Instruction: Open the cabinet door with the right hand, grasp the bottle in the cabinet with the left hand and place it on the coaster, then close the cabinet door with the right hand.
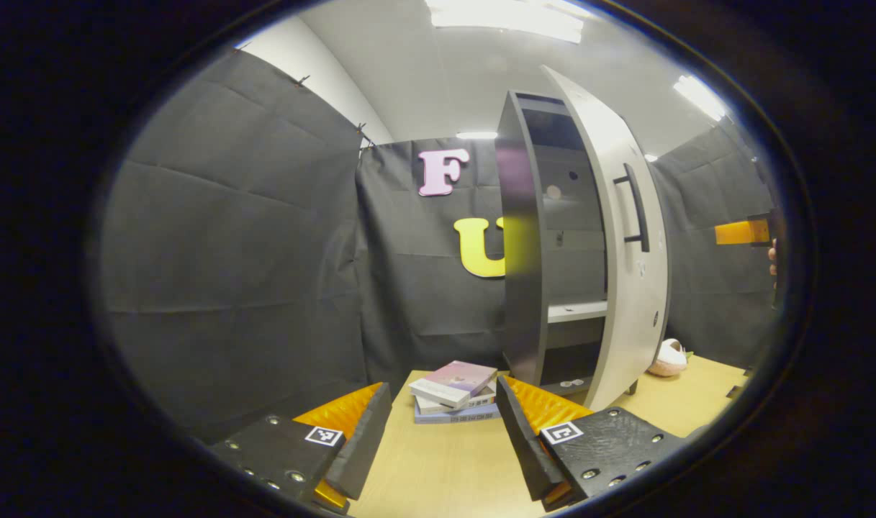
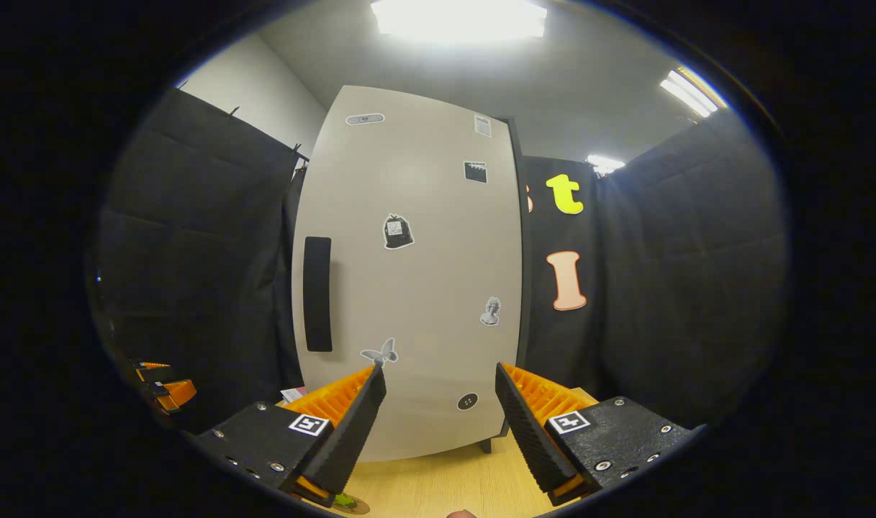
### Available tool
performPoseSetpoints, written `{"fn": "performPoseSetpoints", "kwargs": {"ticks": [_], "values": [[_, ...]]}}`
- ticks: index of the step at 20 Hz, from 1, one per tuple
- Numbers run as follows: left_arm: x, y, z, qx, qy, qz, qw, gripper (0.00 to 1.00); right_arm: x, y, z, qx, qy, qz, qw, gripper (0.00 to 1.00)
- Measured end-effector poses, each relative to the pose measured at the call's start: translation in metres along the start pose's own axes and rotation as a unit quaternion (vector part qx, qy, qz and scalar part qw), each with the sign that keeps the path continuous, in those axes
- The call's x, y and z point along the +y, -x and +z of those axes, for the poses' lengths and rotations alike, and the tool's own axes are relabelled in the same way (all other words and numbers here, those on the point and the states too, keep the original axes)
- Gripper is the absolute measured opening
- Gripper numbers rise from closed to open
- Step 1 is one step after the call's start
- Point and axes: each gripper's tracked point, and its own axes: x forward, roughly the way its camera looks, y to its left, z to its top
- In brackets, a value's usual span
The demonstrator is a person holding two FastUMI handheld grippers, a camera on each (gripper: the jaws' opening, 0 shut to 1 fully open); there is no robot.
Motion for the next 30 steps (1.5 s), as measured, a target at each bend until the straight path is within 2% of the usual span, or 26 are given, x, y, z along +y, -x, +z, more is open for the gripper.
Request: {"fn": "performPoseSetpoints", "kwargs": {"ticks": [3, 4, 5, 6, 7, 8, 10, 11, 14, 15, 16, 17, 26, 27, 28, 30], "values": [[-0.028, 0.002, 0.011, -0.004, -0.007, -0.002, 1.000, 0.88, -0.024, 0.006, -0.002, 0.002, -0.006, 0.000, 1.000, 0.95], [-0.039, 0.002, 0.015, -0.005, -0.007, -0.003, 1.000, 0.84, -0.033, 0.009, -0.002, 0.002, -0.007, 0.000, 1.000, 0.95], [-0.048, 0.002, 0.017, -0.004, -0.006, -0.005, 1.000, 0.84, -0.042, 0.011, -0.004, 0.002, -0.009, -0.001, 1.000, 0.95], [-0.056, 0.003, 0.020, -0.003, -0.005, -0.007, 1.000, 0.88, -0.049, 0.014, -0.004, 0.003, -0.011, -0.001, 1.000, 0.95], [-0.066, 0.003, 0.022, -0.003, -0.003, -0.011, 1.000, 0.88, -0.057, 0.016, -0.005, 0.003, -0.012, -0.001, 1.000, 0.95], [-0.076, 0.004, 0.026, -0.004, -0.002, -0.013, 1.000, 0.84, -0.065, 0.019, -0.006, 0.003, -0.014, -0.003, 1.000, 0.95], [-0.088, 0.006, 0.034, -0.005, -0.007, -0.015, 1.000, 0.84, -0.080, 0.023, -0.008, 0.005, -0.019, -0.006, 1.000, 0.95], [-0.093, 0.007, 0.038, -0.007, -0.010, -0.014, 1.000, 0.88, -0.085, 0.026, -0.009, 0.007, -0.020, -0.007, 1.000, 0.95], [-0.109, 0.011, 0.048, -0.010, -0.007, -0.014, 1.000, 0.88, -0.102, 0.033, -0.012, 0.008, -0.016, -0.012, 1.000, 0.95], [-0.113, 0.011, 0.050, -0.010, -0.006, -0.014, 1.000, 0.88, -0.108, 0.036, -0.014, 0.007, -0.015, -0.013, 1.000, 0.95], [-0.114, 0.013, 0.051, -0.010, -0.006, -0.013, 1.000, 0.84, -0.113, 0.038, -0.013, 0.006, -0.014, -0.015, 1.000, 0.95], [-0.116, 0.013, 0.053, -0.011, -0.007, -0.011, 1.000, 0.88, -0.117, 0.039, -0.013, 0.005, -0.014, -0.016, 1.000, 0.95], [-0.134, 0.021, 0.070, -0.014, -0.016, -0.004, 1.000, 0.88, -0.139, 0.056, -0.022, 0.001, -0.013, -0.028, 1.000, 0.94], [-0.135, 0.023, 0.072, -0.015, -0.015, -0.004, 1.000, 0.84, -0.139, 0.058, -0.024, 0.003, -0.016, -0.028, 0.999, 0.95], [-0.134, 0.024, 0.073, -0.015, -0.018, -0.002, 1.000, 0.88, -0.140, 0.058, -0.026, 0.004, -0.018, -0.028, 0.999, 0.95], [-0.135, 0.026, 0.077, -0.017, -0.024, 0.001, 1.000, 0.88, -0.141, 0.058, -0.027, 0.006, -0.021, -0.027, 0.999, 0.95]]}}
